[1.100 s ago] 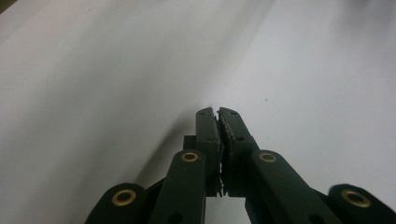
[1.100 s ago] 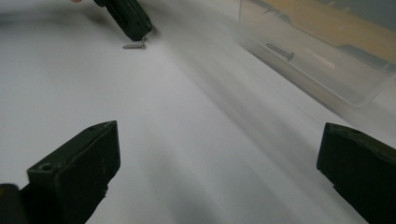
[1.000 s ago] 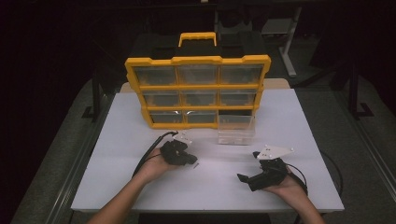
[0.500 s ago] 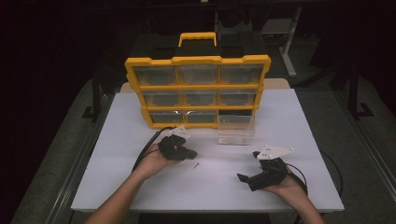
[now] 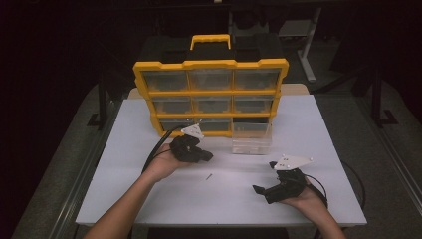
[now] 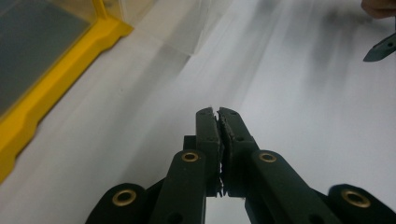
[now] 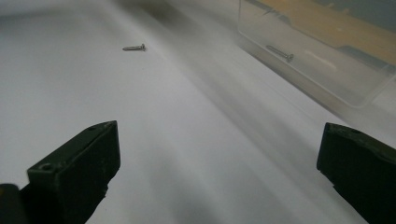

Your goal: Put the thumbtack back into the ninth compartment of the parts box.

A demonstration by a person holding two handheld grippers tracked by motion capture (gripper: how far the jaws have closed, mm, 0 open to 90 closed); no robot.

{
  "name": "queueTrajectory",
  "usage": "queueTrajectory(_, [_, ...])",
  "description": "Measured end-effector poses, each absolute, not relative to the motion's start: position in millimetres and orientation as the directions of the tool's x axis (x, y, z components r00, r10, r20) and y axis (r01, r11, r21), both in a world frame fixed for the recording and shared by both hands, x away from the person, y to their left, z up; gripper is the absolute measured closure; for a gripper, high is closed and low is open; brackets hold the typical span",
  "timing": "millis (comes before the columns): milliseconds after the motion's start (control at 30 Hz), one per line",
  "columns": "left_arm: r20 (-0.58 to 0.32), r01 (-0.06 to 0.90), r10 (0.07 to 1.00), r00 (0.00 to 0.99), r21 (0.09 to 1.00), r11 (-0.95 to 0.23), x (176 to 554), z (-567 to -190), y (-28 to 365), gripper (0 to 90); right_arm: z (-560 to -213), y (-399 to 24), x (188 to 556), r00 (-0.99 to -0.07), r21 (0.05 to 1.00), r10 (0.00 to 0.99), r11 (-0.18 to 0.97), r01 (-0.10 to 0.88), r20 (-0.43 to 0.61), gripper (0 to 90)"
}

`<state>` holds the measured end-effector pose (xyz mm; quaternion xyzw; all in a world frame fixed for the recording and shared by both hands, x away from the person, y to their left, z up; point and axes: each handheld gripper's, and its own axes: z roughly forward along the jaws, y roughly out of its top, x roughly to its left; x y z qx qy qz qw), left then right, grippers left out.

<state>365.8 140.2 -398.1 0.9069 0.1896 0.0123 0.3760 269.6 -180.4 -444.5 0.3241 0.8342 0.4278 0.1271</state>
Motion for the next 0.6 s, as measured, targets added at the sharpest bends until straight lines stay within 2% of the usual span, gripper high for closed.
queueTrajectory(600, [-0.103,0.284,0.303,0.947,0.708,-0.647,377,-371,123,87.2,-444,-180,270,-0.757,0.796,0.649,0.422,0.433,0.068,0.0])
